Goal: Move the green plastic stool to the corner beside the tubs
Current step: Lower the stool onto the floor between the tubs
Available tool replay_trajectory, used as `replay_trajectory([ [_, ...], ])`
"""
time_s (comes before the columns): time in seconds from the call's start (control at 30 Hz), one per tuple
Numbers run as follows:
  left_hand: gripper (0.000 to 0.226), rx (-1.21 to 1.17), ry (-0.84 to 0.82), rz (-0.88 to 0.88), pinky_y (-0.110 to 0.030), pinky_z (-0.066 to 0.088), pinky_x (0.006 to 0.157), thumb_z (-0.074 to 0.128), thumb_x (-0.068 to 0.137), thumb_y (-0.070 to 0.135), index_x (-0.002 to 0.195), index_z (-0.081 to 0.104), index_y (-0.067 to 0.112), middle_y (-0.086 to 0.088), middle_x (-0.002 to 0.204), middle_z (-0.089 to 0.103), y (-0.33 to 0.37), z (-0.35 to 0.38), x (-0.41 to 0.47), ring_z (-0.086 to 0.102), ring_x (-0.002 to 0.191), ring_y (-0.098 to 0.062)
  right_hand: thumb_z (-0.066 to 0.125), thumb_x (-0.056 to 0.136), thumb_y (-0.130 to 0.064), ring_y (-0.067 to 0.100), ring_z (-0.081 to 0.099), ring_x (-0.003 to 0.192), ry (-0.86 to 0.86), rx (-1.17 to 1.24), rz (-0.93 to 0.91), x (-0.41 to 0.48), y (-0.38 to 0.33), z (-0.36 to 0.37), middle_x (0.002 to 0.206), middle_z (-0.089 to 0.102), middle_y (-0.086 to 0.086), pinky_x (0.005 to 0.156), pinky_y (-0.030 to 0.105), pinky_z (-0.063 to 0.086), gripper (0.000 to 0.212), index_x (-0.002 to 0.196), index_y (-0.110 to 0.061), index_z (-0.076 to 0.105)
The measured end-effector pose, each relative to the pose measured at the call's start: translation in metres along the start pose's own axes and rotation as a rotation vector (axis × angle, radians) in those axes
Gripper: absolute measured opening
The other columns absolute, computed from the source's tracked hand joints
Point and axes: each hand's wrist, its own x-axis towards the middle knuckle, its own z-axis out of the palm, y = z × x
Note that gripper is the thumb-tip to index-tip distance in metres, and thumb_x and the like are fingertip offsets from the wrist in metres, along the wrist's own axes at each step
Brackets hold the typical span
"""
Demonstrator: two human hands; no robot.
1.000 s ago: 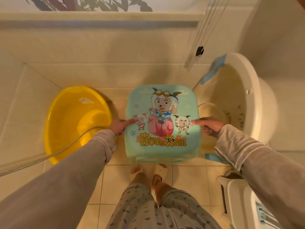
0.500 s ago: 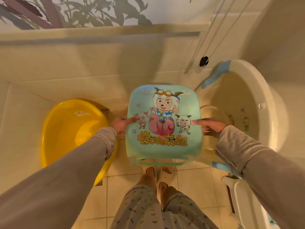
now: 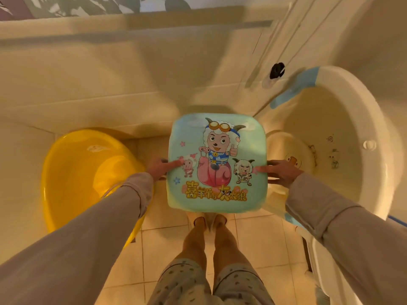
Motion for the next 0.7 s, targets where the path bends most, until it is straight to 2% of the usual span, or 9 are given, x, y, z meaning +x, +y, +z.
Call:
replay_trajectory([
  [0.13,0.053,-0.061,0.008,-0.026,-0.032,0.050,0.080,0.066,0.078,0.031,0.121,0.054,0.002,-0.016,0.122,0.064,-0.013,0.015,0.043,0.062,0.098,-0.026,0.072,0.074,-0.012,0.020,0.061,0.099,-0.006,-0.009,0.014,0.049,0.010,-0.010,0.109,0.067,0.007,0.080,0.030,0.049,0.047,0.118,-0.006,0.056],
  [0.23,0.055,-0.073,0.033,-0.036,-0.038,0.047,0.091,0.065,0.078,0.031,0.123,0.053,0.001,-0.018,0.122,0.063,-0.022,0.023,0.072,0.062,0.105,-0.029,0.073,0.072,-0.013,0.016,0.063,0.095,-0.018,0.001,-0.013,0.083,0.017,-0.012,0.101,0.069,0.003,0.077,0.029,0.050,0.046,0.116,-0.008,0.057],
  [0.37,0.052,-0.079,0.068,-0.025,-0.035,0.047,0.087,0.064,0.079,0.035,0.119,0.055,0.002,-0.017,0.117,0.065,-0.033,0.034,0.120,0.061,0.093,-0.025,0.074,0.070,-0.016,0.017,0.065,0.094,-0.032,0.020,-0.037,0.144,0.027,-0.020,0.101,0.070,0.004,0.077,0.028,0.052,0.046,0.113,-0.007,0.059],
  [0.5,0.052,-0.091,0.072,-0.021,-0.027,0.048,0.074,0.062,0.080,0.035,0.120,0.054,0.003,-0.015,0.117,0.064,-0.044,0.046,0.160,0.061,0.089,-0.023,0.074,0.070,-0.016,0.013,0.068,0.086,-0.071,0.032,-0.033,0.189,0.035,-0.026,0.096,0.072,0.001,0.060,0.018,0.052,0.043,0.110,-0.009,0.062],
  [0.6,0.048,-0.151,0.101,-0.015,-0.022,0.046,0.063,0.061,0.082,0.031,0.119,0.054,0.001,-0.017,0.117,0.064,-0.052,0.058,0.181,0.062,0.084,-0.022,0.074,0.070,-0.010,0.016,0.067,0.091,-0.080,0.045,-0.013,0.214,0.044,-0.028,0.101,0.071,0.004,0.068,0.024,0.054,0.044,0.111,-0.009,0.061],
  [0.7,0.050,-0.185,0.108,-0.033,-0.022,0.046,0.062,0.061,0.082,0.028,0.122,0.052,0.000,-0.017,0.116,0.063,-0.057,0.068,0.199,0.062,0.083,-0.022,0.074,0.069,-0.004,0.023,0.064,0.099,-0.062,0.055,0.004,0.233,0.053,-0.032,0.104,0.068,0.005,0.087,0.038,0.053,0.053,0.120,-0.006,0.056],
])
